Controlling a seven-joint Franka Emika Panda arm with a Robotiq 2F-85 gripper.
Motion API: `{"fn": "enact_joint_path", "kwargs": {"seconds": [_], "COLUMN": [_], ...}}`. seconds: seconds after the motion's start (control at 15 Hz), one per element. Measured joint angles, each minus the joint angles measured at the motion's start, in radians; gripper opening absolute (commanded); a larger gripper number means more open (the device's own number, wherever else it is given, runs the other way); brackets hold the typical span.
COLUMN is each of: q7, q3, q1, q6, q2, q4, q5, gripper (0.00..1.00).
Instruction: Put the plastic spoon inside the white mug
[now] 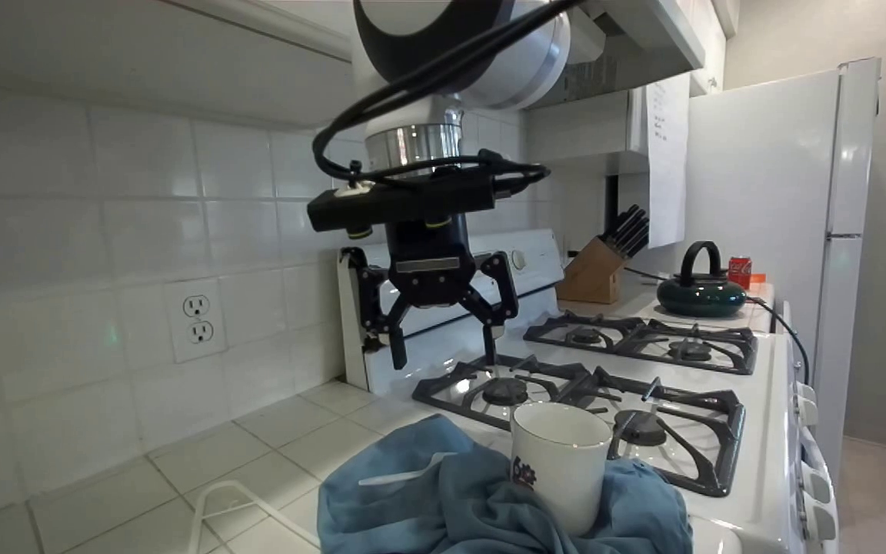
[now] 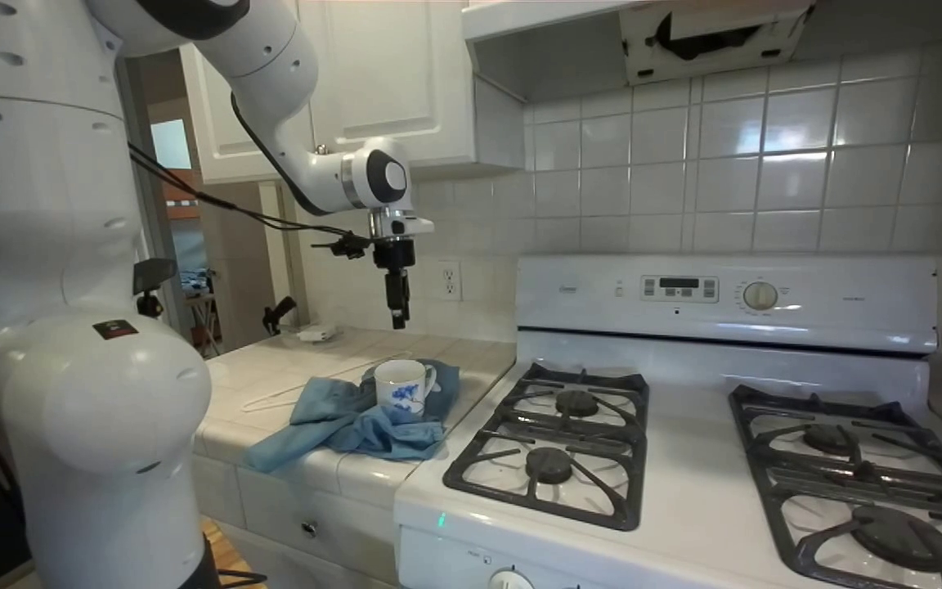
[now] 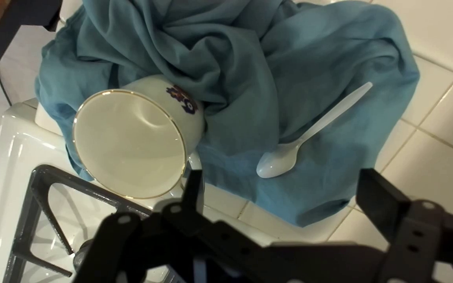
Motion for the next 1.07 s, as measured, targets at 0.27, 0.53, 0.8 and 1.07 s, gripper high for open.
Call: {"fn": "enact_joint_path", "kwargs": {"seconds": [0.27,0.53,0.8,1.07], "q7": [0.0,0.0,0.0,0.007], "q3": [0.0,0.0,0.0,-0.015], "q1": [0.0,0.001,0.001,0.013], "q6": [0.0,0.0,0.0,-0.001], "q2": [0.0,0.0,0.0,0.001], "q4": [0.0,0.0,0.0,0.0], "q5": [0.0,0.0,0.0,0.0], "gripper": [1.0,1.0,1.0,1.0]}}
